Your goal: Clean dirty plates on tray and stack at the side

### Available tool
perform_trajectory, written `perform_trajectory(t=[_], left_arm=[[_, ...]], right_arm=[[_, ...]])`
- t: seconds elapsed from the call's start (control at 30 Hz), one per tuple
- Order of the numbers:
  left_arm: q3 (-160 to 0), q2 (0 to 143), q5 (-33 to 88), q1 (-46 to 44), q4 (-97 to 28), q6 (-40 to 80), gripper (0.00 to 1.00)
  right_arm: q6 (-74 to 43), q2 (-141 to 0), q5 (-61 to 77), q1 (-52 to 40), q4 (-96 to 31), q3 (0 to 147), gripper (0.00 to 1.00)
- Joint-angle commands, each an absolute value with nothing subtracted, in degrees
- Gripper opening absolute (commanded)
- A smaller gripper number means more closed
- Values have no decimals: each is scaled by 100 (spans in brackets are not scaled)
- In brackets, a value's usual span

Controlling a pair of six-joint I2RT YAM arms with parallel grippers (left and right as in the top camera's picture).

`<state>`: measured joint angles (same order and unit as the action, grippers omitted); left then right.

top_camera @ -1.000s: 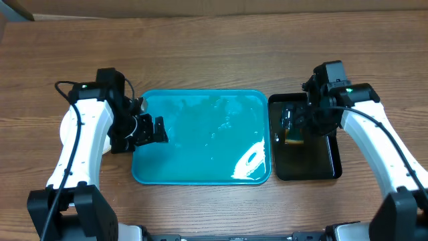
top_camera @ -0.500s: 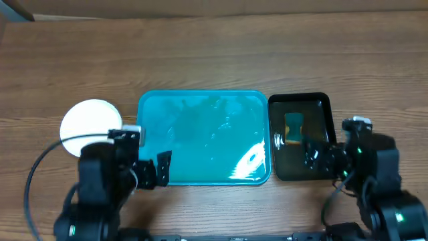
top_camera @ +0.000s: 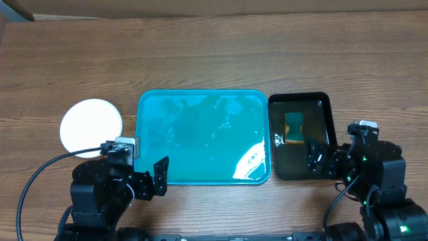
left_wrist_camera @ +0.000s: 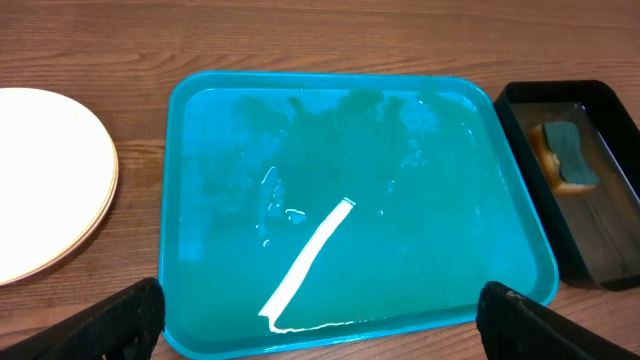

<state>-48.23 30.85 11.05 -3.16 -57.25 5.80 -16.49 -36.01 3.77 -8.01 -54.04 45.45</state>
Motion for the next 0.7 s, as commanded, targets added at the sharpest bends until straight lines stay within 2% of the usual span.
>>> perform_trajectory(t=[0.0, 0.17, 0.27, 0.43, 0.67], left_arm=[[-4766, 3037, 1050, -340, -5721, 639, 100], [-4766, 3037, 1050, -340, -5719, 639, 100], [-4766, 3037, 1050, -340, -5721, 639, 100], [-4766, 3037, 1050, -340, -5719, 639, 100], [-4766, 3037, 1050, -340, -5721, 639, 100]], right_arm=[[-1673, -3588, 303, -812, -5391, 4508, 100], [-1483, -3181, 115, -812, -5408, 4488, 100], [-882, -2126, 113, -812, -4678, 3946, 100], [-849, -572, 113, -744, -3269, 2646, 100], [-847, -16, 64, -539, -775, 1002, 100]])
